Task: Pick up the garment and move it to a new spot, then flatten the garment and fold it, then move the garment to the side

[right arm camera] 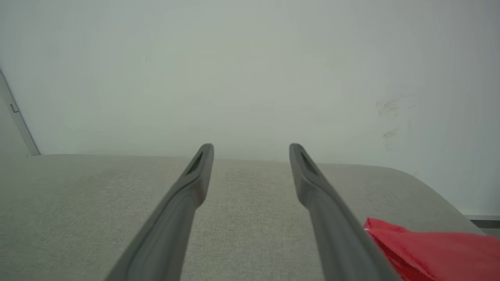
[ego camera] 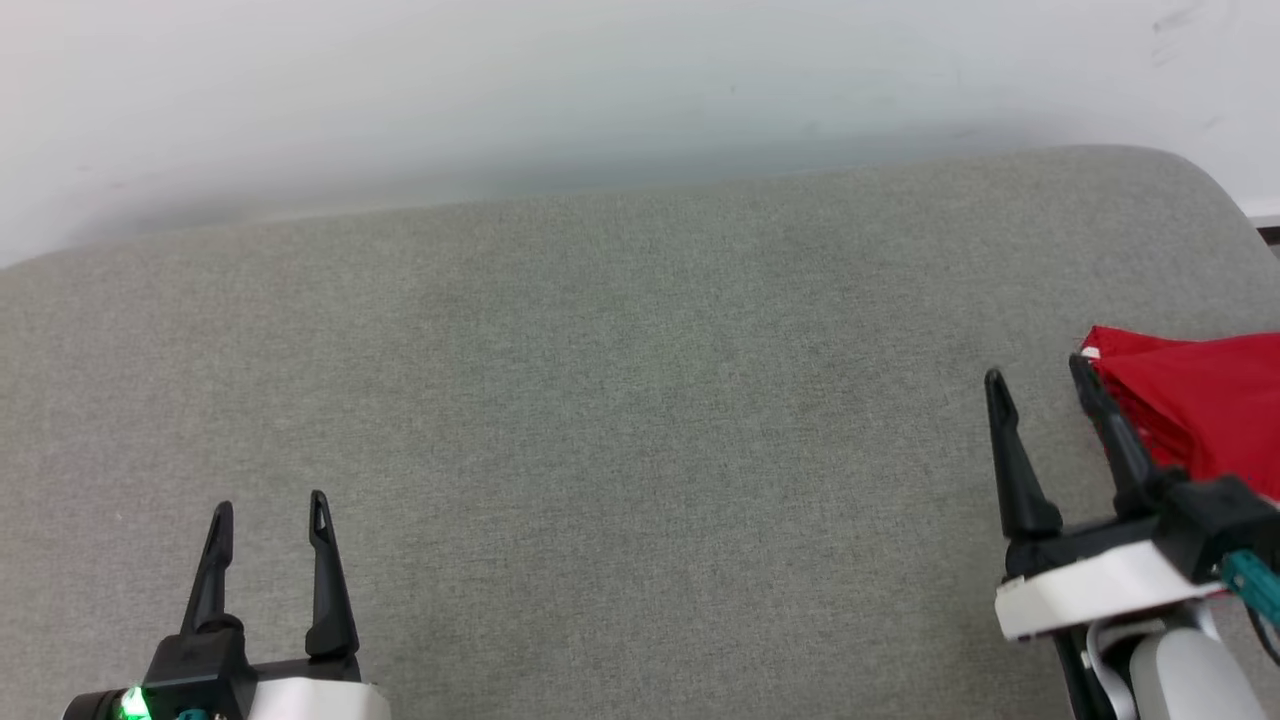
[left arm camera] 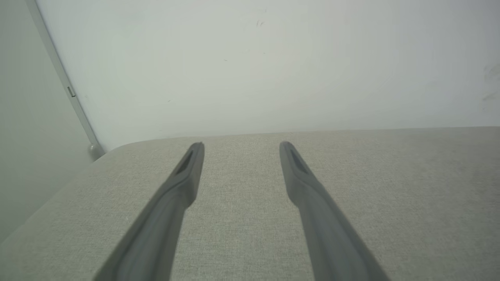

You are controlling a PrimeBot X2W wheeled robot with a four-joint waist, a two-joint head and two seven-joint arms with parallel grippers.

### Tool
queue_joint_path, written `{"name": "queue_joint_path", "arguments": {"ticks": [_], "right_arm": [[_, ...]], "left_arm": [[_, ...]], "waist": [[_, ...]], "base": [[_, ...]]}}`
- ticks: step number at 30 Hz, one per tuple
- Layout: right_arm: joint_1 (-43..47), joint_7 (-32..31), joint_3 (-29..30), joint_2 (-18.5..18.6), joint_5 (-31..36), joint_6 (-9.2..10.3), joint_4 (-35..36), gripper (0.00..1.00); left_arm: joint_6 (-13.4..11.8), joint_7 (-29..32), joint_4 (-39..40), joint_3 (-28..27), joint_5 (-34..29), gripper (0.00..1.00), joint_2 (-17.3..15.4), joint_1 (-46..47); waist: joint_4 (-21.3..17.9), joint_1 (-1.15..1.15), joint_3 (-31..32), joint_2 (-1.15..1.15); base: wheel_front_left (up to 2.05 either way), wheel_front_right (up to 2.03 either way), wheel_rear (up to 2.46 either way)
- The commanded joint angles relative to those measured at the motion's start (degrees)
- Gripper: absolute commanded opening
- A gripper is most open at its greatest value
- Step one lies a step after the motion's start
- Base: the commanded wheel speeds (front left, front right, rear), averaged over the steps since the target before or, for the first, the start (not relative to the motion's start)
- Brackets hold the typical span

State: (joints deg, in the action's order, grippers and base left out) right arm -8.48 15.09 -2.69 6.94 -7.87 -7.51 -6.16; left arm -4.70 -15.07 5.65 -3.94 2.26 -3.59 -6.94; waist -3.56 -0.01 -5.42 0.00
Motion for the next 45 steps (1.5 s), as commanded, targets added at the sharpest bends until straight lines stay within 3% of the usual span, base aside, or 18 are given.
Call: {"name": "queue_joint_path", "arguments": {"ticks": [1, 9, 22, 23, 26, 45], "right_arm": [[1.24, 0.07, 0.09, -0.32, 0.13, 0.04, 0.34, 1.00], [7.28, 0.07, 1.83, -2.02, 0.23, 0.04, 2.59, 1.00], [8.65, 0.07, 2.30, -2.73, 0.35, 0.04, 3.16, 1.00], [8.47, 0.00, 2.27, -2.44, 0.26, 0.00, 3.05, 0.00], [8.88, -0.05, 2.10, -2.45, 0.26, 0.00, 1.53, 0.00], [7.36, -4.38, 2.61, -1.92, -21.65, 0.01, -1.01, 0.00]], "left_arm": [[0.09, -0.13, -0.11, -0.12, 0.22, 1.00, 0.03, -0.50], [1.57, -0.13, -1.83, -0.19, 1.10, 1.00, 0.30, -2.43], [2.83, -0.13, -3.56, -0.38, 1.17, 1.00, 0.51, -3.01], [2.76, 0.02, -3.52, -0.29, 1.07, 0.00, 0.43, -2.58], [2.69, 0.25, -5.26, -0.13, 1.04, 0.00, 0.70, -2.70], [5.05, 5.57, -9.25, -0.82, 22.93, 0.00, 0.75, 1.33]], "waist": [[0.05, 0.01, 0.39, 0.00], [0.36, 0.01, 1.89, 0.00], [0.95, 0.01, 2.38, 0.00], [0.96, 0.01, 2.39, 0.00], [0.99, 0.01, 2.39, 0.00], [1.39, 0.01, 2.83, 0.00]], "base": [[0.00, 0.00, 0.00], [0.00, 0.00, 0.00], [0.00, 0.00, 0.00], [0.00, 0.00, 0.00], [0.00, 0.00, 0.00], [0.00, 0.00, 0.00]]}}
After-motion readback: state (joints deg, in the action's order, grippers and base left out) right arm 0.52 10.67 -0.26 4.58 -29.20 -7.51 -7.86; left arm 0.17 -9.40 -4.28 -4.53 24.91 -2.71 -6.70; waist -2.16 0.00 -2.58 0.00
